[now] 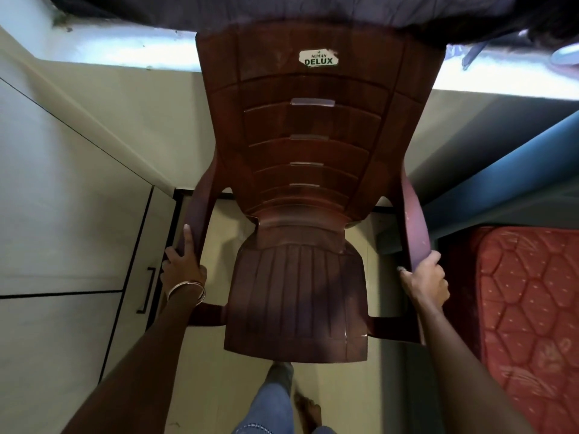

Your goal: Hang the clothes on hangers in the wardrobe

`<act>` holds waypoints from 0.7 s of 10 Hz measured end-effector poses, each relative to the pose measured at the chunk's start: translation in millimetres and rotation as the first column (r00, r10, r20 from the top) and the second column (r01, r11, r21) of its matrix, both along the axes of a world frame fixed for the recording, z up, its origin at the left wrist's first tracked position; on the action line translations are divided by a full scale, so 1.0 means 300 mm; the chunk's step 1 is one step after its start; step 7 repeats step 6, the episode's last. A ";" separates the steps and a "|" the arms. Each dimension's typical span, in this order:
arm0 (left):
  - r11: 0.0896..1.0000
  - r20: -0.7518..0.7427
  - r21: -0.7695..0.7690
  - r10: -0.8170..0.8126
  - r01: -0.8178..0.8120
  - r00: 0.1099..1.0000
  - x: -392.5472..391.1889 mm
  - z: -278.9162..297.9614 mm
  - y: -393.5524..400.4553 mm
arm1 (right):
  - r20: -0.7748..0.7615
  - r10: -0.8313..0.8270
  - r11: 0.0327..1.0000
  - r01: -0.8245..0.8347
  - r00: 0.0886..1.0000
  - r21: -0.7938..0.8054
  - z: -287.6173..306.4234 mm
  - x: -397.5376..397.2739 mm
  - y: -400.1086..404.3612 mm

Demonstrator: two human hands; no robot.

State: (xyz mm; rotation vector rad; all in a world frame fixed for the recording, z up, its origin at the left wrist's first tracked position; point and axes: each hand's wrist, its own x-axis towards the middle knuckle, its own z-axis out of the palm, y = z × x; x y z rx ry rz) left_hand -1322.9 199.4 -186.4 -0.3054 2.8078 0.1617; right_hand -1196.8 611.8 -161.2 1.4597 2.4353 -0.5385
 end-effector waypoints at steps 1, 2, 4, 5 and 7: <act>1.000 0.019 -0.001 -0.013 0.013 1.000 -0.004 0.003 -0.001 | 0.032 0.030 0.999 -0.029 0.999 -0.024 -0.004 0.004 0.009; 0.998 0.067 -0.023 -0.055 0.057 0.996 -0.004 0.017 -0.006 | 0.037 0.036 0.998 -0.034 0.999 -0.052 -0.004 0.008 0.012; 0.992 0.213 -0.038 -0.114 0.124 0.970 -0.008 0.069 -0.023 | 0.086 0.015 0.988 -0.002 0.996 -0.152 0.036 0.031 0.002; 0.982 0.286 -0.101 -0.127 0.161 0.950 0.011 0.142 0.001 | 0.127 0.040 0.986 -0.019 0.991 -0.165 0.062 0.080 -0.009; 0.953 0.233 -0.122 -0.244 0.277 0.941 0.047 0.239 0.023 | 0.127 0.141 0.981 -0.122 0.982 -0.147 0.127 0.136 -0.029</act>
